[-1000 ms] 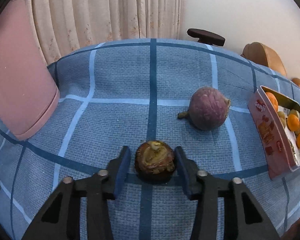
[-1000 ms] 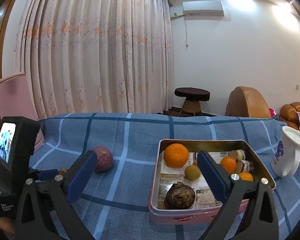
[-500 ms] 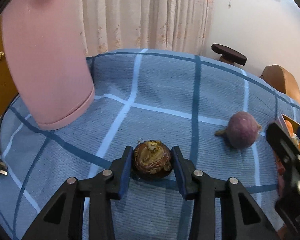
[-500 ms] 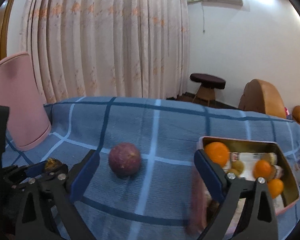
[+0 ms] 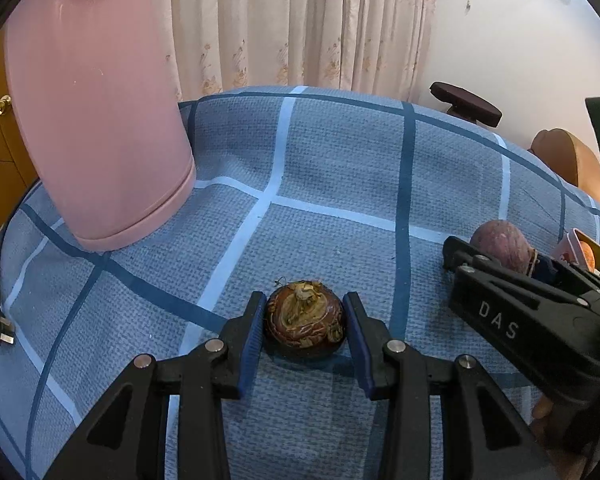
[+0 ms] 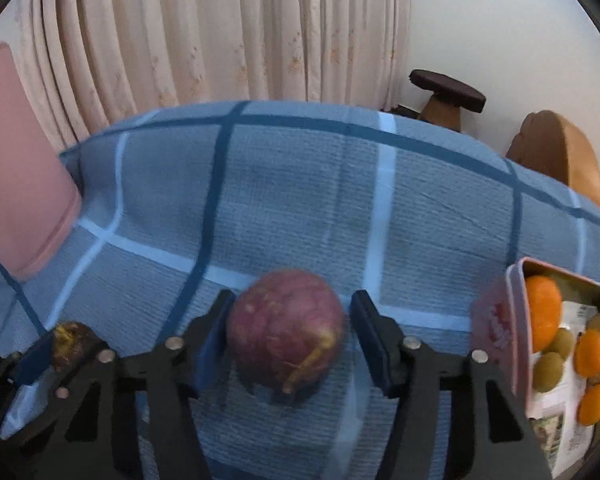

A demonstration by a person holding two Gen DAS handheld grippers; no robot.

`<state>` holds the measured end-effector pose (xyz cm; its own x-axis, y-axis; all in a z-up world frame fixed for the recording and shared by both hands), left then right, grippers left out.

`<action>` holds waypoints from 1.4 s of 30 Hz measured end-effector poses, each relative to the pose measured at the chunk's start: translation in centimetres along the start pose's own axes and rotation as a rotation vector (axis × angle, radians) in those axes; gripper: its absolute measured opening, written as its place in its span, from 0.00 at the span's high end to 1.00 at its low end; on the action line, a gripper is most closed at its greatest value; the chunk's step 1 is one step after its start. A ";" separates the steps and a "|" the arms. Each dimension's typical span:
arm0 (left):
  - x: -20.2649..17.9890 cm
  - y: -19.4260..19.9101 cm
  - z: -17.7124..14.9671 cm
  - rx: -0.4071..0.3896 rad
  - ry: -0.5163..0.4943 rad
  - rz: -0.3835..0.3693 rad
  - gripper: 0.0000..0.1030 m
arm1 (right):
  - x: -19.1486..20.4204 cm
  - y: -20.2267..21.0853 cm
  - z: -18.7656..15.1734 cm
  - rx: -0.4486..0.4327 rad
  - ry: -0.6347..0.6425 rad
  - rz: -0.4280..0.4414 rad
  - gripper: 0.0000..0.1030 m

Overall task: Organize fruits
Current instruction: 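Grasp the water chestnut with the left tool while the right tool grasps the purple fruit, then lower the water chestnut and purple fruit into the pink tin and open both tools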

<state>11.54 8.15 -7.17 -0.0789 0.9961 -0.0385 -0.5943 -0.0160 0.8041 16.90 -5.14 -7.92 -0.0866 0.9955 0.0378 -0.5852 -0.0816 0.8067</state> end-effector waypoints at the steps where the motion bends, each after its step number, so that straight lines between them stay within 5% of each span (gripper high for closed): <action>1: 0.0 0.0 0.0 0.000 0.000 0.001 0.60 | 0.0 0.1 -0.1 -0.001 0.001 0.010 0.47; 13: -0.1 1.2 -0.2 -0.066 -0.013 0.021 0.60 | -0.2 2.8 -3.4 -0.034 -0.014 0.030 0.49; 20: -0.3 3.2 -0.7 -0.165 -0.023 0.043 0.60 | -1.1 7.6 -5.7 -0.208 -0.008 0.024 0.49; 25: -1.4 5.4 -1.2 -0.258 -0.010 -0.024 0.60 | -1.5 11.1 -6.7 -0.354 0.015 -0.018 0.49; 32: -7.4 10.2 -1.5 -0.425 -0.104 -0.136 0.60 | -7.6 16.0 -7.9 -0.490 -0.084 -0.119 0.49; 42: -19.4 10.3 -3.3 -0.403 -0.264 -0.260 0.60 | -18.0 14.8 -9.5 -0.381 -0.236 -0.186 0.49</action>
Point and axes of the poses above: each gripper's, at about its wrist camera, not at the fingertips, and y roughly against the way its jaws point, x to its left, z to its top, the point moved 4 cm from there along -y, roughly the way its jaws point, and after that the axes turned 5 degrees about x, right-handed, at the moved point
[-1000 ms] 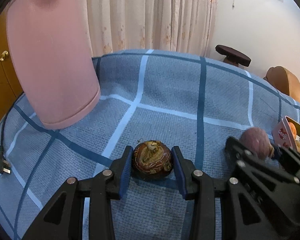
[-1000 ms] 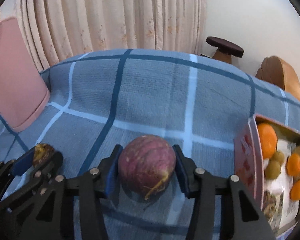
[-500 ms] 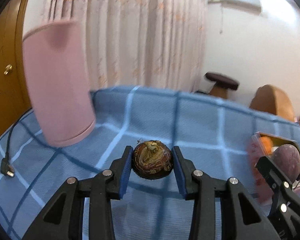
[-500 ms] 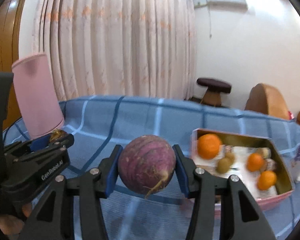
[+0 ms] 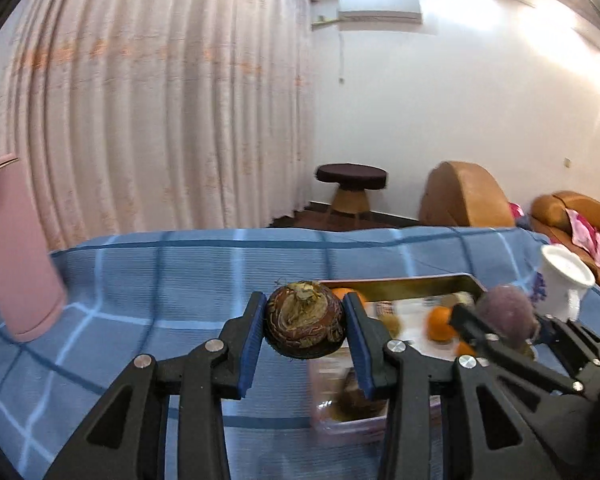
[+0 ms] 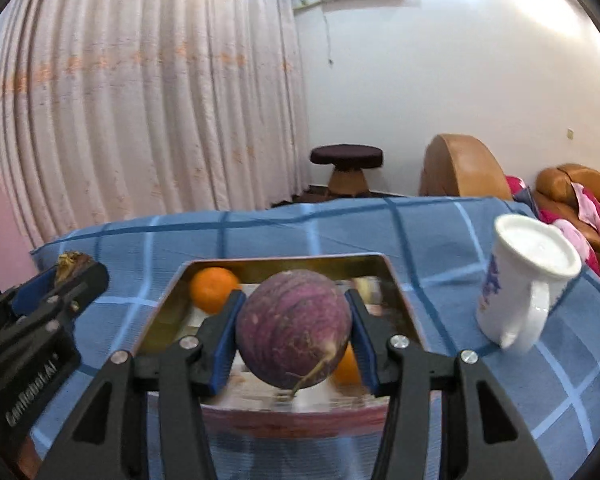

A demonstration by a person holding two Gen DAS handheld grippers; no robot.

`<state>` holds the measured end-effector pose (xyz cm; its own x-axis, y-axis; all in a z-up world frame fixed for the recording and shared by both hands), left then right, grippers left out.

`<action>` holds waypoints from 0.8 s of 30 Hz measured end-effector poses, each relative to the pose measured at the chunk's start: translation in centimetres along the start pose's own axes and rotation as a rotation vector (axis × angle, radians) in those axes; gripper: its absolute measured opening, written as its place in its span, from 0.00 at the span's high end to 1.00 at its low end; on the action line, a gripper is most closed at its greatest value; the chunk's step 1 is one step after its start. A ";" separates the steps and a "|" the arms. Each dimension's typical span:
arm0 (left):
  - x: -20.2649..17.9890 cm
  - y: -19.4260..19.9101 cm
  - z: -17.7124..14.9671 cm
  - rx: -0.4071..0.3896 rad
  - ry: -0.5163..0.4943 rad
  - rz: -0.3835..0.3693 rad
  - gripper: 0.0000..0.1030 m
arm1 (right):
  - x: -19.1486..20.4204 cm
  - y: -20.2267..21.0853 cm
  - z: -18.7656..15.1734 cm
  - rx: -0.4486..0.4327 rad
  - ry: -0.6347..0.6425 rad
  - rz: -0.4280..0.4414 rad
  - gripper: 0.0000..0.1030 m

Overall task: Organize fruits
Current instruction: 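Lower the water chestnut and purple fruit into the pink tin and open both tools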

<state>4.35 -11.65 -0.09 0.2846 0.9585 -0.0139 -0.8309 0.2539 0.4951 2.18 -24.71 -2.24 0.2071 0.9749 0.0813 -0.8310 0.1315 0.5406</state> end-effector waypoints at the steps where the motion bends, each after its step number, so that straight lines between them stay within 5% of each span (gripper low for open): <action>1: -0.6 -0.2 0.0 0.003 -0.003 -0.004 0.60 | -0.5 -0.2 0.0 0.009 -0.004 0.003 0.49; 10: -1.9 -2.2 -0.9 0.034 -0.022 0.054 0.57 | -3.3 -1.4 -0.4 0.057 -0.107 0.150 0.40; 12: -1.7 -1.5 -0.7 0.001 -0.030 0.086 0.51 | -3.6 -0.9 -0.3 0.041 -0.113 0.140 0.33; 14: -1.1 -0.6 -0.7 -0.022 -0.008 0.112 0.33 | -4.1 -0.1 -0.3 0.010 -0.131 0.131 0.26; 16: -0.3 0.0 -1.0 -0.030 0.027 0.111 0.24 | -4.7 0.7 -0.4 -0.021 -0.159 0.116 0.13; 18: 0.0 0.7 -1.5 -0.033 0.031 0.100 0.22 | -5.2 1.5 -0.3 -0.053 -0.178 0.111 0.04; 24: 0.5 2.9 -2.9 -0.061 0.002 0.132 0.22 | -4.2 5.9 -1.3 -0.190 -0.082 0.020 0.03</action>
Point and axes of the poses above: each gripper's, at about its wrist camera, not at the fingertips, and y roughly against the way its jaws point, x to its left, z to its top, the point moved 4 cm from there along -y, roughly the way its jaws point, and after that the axes turned 5 degrees about x, right-handed, at the moved point
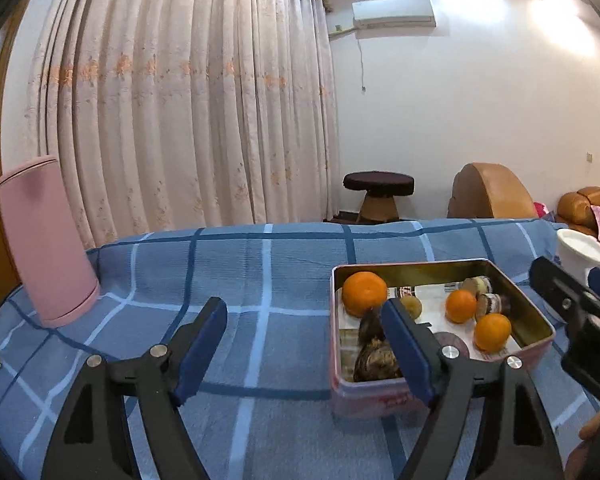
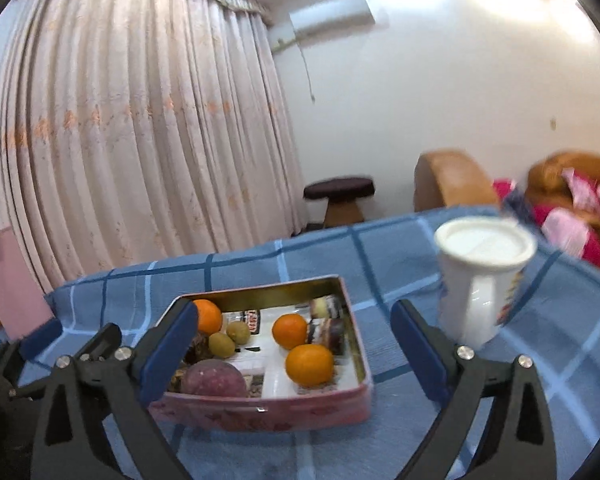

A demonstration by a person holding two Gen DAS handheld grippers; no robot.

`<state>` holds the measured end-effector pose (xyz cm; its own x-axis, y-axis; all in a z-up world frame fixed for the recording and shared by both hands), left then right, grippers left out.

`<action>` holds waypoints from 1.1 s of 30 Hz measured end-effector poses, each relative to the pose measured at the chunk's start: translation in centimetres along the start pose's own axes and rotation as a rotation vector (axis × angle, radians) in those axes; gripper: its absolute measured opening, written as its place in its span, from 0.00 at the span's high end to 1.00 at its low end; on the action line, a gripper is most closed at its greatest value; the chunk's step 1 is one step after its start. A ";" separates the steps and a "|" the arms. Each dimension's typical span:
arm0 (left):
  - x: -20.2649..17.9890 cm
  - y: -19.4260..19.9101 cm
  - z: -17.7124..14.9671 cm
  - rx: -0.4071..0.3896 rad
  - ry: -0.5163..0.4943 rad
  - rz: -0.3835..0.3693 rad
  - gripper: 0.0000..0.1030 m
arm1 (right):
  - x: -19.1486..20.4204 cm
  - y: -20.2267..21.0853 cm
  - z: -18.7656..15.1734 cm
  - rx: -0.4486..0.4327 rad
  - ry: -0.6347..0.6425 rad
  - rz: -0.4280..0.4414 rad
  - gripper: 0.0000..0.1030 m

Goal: Organize fruits

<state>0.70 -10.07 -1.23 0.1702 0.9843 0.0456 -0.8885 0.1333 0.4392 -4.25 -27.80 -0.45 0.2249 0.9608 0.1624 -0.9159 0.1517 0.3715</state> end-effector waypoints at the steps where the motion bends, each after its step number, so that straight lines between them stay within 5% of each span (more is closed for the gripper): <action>1: 0.2 0.4 -0.2 -0.007 0.006 0.000 0.22 | 0.1 0.8 -0.1 -0.021 0.009 -0.005 0.02; 11: 0.9 4.0 -1.2 -0.088 0.020 0.059 0.20 | 1.2 6.4 -0.7 -0.196 0.066 -0.059 0.00; 33: 0.4 4.1 -1.2 -0.092 -0.010 0.055 0.20 | 0.6 6.0 -0.8 -0.174 0.036 -0.062 0.00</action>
Point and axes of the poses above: each gripper's, at about its wrist camera, not at the fingertips, and y roughly against the way its jaws point, x to its left, z to its top, the point moved 4 cm from there along -y, roughly the way its jaws point, and after that the axes turned 5 degrees about x, right-handed, at the moved point
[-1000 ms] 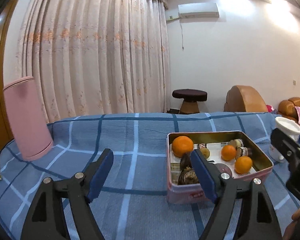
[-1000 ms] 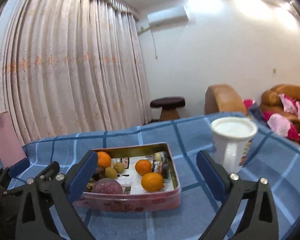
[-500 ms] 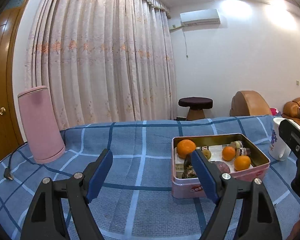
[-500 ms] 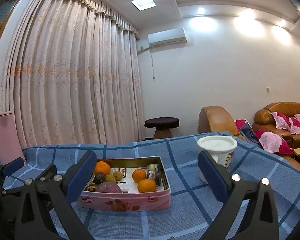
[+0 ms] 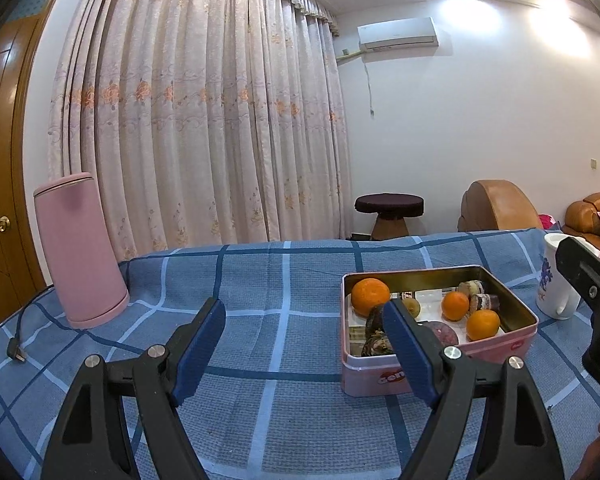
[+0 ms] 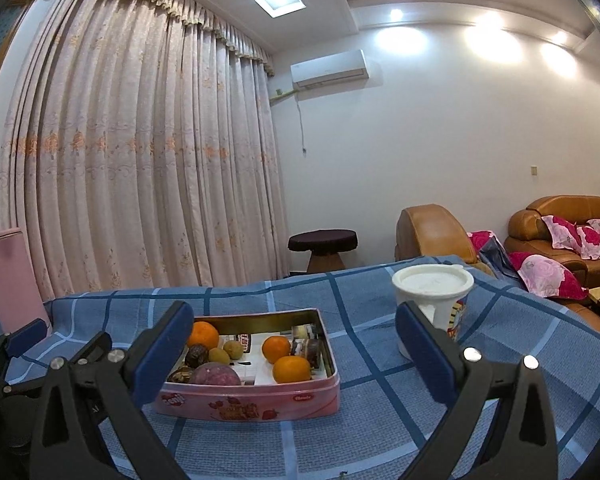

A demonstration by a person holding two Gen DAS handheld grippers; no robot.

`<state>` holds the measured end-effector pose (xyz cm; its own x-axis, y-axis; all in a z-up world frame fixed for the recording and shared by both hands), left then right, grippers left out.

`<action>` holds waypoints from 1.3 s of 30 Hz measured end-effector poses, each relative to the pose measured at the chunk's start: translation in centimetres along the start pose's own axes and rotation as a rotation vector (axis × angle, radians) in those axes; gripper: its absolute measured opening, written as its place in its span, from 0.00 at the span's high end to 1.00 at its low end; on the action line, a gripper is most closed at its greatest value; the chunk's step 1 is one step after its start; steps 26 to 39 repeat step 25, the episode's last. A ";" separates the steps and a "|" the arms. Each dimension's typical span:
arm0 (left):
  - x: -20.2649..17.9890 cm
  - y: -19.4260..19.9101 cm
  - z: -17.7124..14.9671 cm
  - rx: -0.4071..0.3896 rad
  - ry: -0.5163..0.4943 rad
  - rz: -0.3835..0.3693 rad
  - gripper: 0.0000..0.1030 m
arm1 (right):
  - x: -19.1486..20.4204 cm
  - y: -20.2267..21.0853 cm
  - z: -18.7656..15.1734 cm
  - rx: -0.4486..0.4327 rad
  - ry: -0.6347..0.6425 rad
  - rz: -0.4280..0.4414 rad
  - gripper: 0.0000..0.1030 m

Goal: Organize fruits

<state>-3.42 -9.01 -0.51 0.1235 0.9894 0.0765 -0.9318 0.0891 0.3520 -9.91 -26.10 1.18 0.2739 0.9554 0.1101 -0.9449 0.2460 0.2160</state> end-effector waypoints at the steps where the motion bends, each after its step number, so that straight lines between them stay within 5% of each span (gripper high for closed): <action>1: 0.0 0.0 0.0 -0.001 -0.001 -0.001 0.20 | 0.0 0.0 0.0 0.000 -0.001 -0.001 0.00; 39: -0.5 0.0 -0.3 0.006 -0.011 -0.024 0.20 | -0.4 -0.1 0.0 0.013 0.000 -0.004 0.00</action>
Point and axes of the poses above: each gripper's, at about its wrist camera, not at the fingertips, and y roughly against the way its jaws point, x to its left, z to its top, the point moved 4 cm from there along -y, roughly the way its jaws point, and after that the axes turned 5 degrees about x, right-handed, at the moved point
